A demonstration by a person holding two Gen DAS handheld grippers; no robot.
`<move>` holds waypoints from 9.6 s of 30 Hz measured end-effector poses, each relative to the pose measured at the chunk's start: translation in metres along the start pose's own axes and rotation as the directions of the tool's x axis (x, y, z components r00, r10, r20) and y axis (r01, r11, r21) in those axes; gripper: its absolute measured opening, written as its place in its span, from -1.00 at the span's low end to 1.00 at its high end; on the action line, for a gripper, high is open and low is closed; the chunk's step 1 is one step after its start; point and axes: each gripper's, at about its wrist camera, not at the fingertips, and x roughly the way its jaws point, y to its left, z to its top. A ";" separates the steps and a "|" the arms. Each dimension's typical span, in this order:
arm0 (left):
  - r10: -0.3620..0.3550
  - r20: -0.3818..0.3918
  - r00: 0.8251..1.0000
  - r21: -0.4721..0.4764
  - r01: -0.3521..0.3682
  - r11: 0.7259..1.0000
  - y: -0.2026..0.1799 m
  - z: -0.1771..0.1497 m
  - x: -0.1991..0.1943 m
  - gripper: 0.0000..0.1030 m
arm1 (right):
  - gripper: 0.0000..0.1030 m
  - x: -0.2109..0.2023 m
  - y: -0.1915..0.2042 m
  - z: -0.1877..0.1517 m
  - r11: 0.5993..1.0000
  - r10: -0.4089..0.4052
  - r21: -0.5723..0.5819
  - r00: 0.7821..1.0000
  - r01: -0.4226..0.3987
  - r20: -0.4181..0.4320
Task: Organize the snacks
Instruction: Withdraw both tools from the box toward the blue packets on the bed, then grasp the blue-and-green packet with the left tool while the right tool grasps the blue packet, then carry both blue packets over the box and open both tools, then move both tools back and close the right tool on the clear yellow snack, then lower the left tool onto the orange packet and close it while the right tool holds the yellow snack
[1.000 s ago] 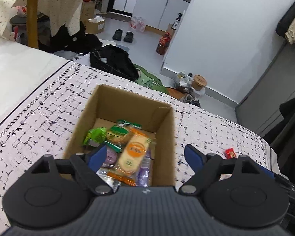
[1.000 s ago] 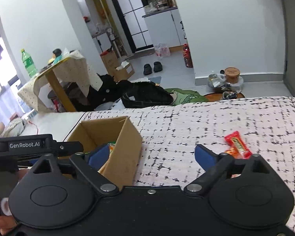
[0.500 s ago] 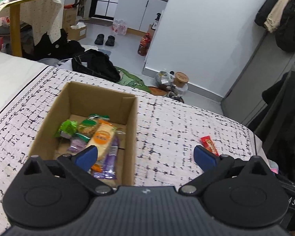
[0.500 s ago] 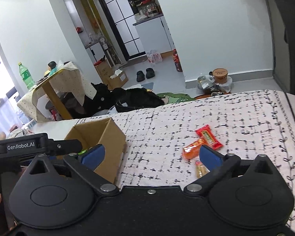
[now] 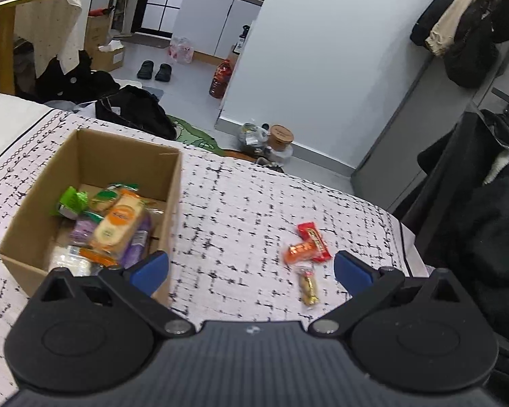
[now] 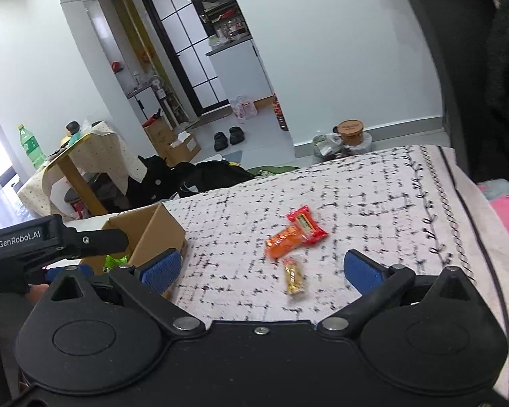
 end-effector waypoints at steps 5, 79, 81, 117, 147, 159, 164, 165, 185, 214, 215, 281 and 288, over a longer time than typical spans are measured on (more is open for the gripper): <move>0.005 -0.014 1.000 0.029 -0.005 1.000 -0.013 -0.012 0.001 1.00 | 1.00 -0.013 -0.014 -0.010 1.000 -0.016 0.021 1.000 0.016 -0.008; -0.037 -0.084 0.996 0.054 0.041 0.998 -0.013 -0.015 0.036 -0.46 | -0.54 0.042 0.020 -0.008 0.999 -0.032 0.008 0.996 0.033 -0.086; -0.038 -0.070 0.997 0.055 0.042 0.998 -0.012 -0.009 0.031 -0.46 | -0.54 0.041 0.025 -0.004 1.000 -0.025 0.006 0.997 0.025 -0.075; 0.148 0.017 0.989 -0.032 -0.147 0.989 0.102 0.055 -0.010 -0.46 | -0.54 0.092 0.123 0.029 0.980 0.129 -0.146 0.990 -0.135 -0.048; 0.223 0.020 0.975 -0.189 -0.215 0.958 0.142 0.050 -0.035 0.40 | -0.45 0.097 0.161 0.015 0.940 0.271 -0.159 0.945 -0.301 -0.182; 0.195 -0.013 0.981 -0.170 -0.195 0.966 0.121 0.039 -0.021 0.73 | -0.23 0.076 0.100 0.015 0.980 0.177 -0.065 0.976 -0.186 -0.128; 0.168 -0.029 0.985 -0.150 -0.171 0.974 0.104 0.032 -0.013 0.81 | -0.06 0.064 0.075 0.011 0.990 0.131 -0.039 0.984 -0.137 -0.119; 0.161 -0.033 0.986 -0.144 -0.164 0.976 0.100 0.031 -0.011 0.82 | -0.03 0.062 0.070 0.011 0.991 0.122 -0.035 0.986 -0.127 -0.116; 0.008 -0.028 1.000 0.021 -0.008 1.000 0.020 0.022 0.015 0.86 | 0.10 0.042 0.011 0.005 1.000 0.001 -0.005 0.995 -0.001 -0.096; -0.056 -0.144 0.988 0.119 0.073 0.990 -0.016 0.006 0.098 0.29 | -0.08 0.095 -0.008 -0.006 0.996 -0.091 -0.032 0.972 0.086 -0.216; -0.050 -0.147 0.988 0.121 0.068 0.990 -0.015 0.006 0.099 0.29 | -0.08 0.098 -0.008 -0.007 0.996 -0.090 -0.030 0.972 0.086 -0.218; 0.010 -0.176 0.984 0.360 0.055 0.932 -0.075 -0.021 0.205 -0.16 | -0.63 0.075 -0.070 -0.004 0.974 -0.217 0.024 0.954 0.226 -0.205; -0.004 -0.200 0.980 0.330 0.071 0.941 -0.067 -0.022 0.190 -0.63 | -0.63 0.076 -0.068 -0.002 0.973 -0.213 0.046 0.959 0.225 -0.185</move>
